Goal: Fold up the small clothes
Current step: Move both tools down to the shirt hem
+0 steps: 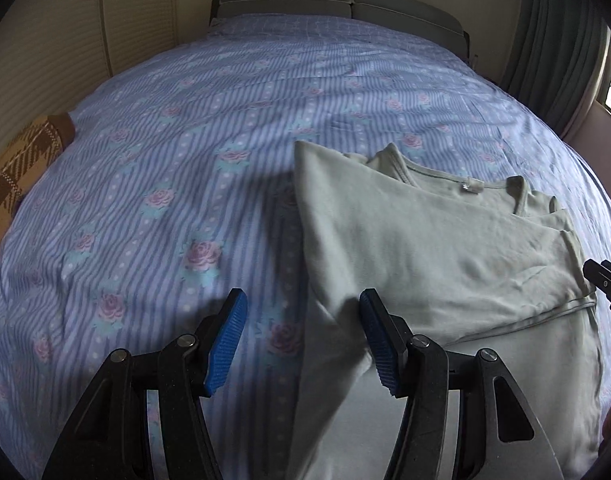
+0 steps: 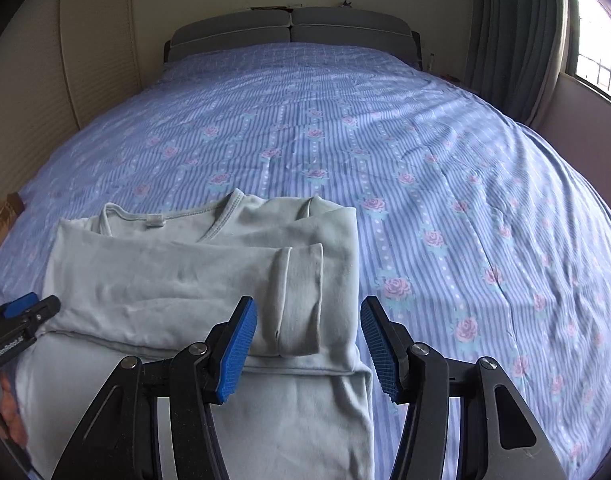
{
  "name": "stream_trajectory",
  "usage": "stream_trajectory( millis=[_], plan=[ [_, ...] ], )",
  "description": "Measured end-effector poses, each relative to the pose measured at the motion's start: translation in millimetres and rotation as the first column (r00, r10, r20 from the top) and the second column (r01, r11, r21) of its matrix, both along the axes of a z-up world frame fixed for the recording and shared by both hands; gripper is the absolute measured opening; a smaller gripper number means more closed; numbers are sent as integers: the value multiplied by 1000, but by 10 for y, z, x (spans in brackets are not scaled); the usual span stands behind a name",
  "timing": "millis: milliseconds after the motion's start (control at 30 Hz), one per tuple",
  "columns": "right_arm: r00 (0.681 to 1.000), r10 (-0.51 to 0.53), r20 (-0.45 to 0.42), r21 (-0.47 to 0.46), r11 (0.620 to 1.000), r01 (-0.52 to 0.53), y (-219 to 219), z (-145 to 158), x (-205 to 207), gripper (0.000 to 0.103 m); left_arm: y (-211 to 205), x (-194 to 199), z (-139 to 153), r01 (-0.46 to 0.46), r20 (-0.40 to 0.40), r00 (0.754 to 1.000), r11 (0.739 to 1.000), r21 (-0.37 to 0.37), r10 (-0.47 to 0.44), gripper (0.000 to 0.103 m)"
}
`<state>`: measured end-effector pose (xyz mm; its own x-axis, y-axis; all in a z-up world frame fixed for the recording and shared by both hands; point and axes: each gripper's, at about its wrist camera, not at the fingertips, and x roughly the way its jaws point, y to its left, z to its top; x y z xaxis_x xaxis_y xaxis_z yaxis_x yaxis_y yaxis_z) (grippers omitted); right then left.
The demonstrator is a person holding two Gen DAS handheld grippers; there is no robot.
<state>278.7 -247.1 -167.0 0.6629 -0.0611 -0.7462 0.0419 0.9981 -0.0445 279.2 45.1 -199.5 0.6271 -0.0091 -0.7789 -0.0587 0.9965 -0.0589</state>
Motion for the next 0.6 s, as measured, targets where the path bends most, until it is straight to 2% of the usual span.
stream_trajectory(
  millis=[100,167,267,433,600],
  plan=[
    [999,-20,-42,-40,999,19,-10,-160,60,54,103,1,-22,-21,15,1000,1000,8,20,59],
    [998,-28,-54,-24,999,26,-53,-242,64,55,154,3,-43,-18,17,1000,1000,2,18,60],
    [998,-44,-37,-35,998,43,-92,-258,42,64,133,-20,-32,-9,27,1000,1000,28,8,60],
    [999,-40,-22,9,999,40,-131,-89,-78,65,101,-226,114,18,58,998,1000,6,-18,59],
    [1000,-13,28,38,999,12,-114,212,-478,65,12,-742,340,58,89,994,998,11,-59,59]
  ],
)
